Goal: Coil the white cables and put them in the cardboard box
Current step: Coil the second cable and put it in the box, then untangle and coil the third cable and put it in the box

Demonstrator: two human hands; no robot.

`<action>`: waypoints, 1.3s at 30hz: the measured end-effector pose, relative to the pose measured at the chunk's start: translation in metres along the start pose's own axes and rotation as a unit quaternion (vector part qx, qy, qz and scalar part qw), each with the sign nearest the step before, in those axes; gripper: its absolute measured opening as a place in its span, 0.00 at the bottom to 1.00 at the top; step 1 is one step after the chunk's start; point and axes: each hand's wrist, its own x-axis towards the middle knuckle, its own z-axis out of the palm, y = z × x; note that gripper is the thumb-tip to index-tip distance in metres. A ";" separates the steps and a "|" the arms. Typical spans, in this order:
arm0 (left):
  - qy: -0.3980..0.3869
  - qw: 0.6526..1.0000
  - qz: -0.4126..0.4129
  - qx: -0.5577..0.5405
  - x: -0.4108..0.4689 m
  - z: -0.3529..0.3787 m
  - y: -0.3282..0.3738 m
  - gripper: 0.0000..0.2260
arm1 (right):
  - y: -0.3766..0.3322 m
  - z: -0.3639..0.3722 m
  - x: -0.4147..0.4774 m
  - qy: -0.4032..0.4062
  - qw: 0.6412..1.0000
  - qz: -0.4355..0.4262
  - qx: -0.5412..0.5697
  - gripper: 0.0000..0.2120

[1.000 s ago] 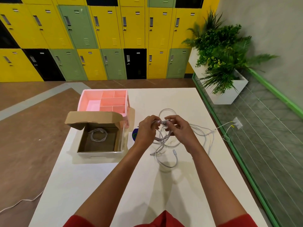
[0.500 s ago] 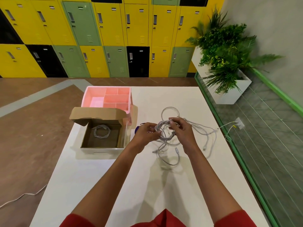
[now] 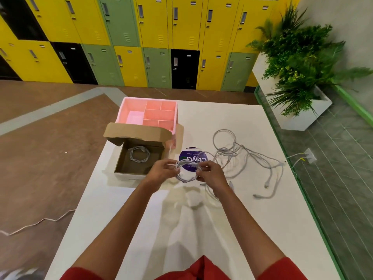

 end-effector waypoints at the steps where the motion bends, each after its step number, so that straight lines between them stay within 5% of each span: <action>1: 0.006 1.000 -0.004 0.003 -0.001 -0.009 -0.004 0.14 | 0.000 0.010 0.000 0.001 1.000 0.005 -0.004 0.09; 14: 0.191 0.973 -0.018 0.130 0.019 -0.122 -0.016 0.10 | -0.022 0.142 0.024 0.005 0.991 -0.032 -0.127 0.11; 22: 0.184 0.966 -0.010 0.179 0.055 -0.156 -0.030 0.08 | -0.023 0.179 0.044 0.003 0.971 -0.043 -0.236 0.13; 28: 0.157 0.906 -0.026 0.391 0.060 -0.155 -0.030 0.07 | -0.017 0.192 0.055 -0.028 0.946 -0.009 -0.323 0.12; 39: 0.096 0.802 -0.062 0.587 0.066 -0.145 -0.028 0.13 | -0.007 0.201 0.072 -0.074 0.924 0.001 -0.376 0.15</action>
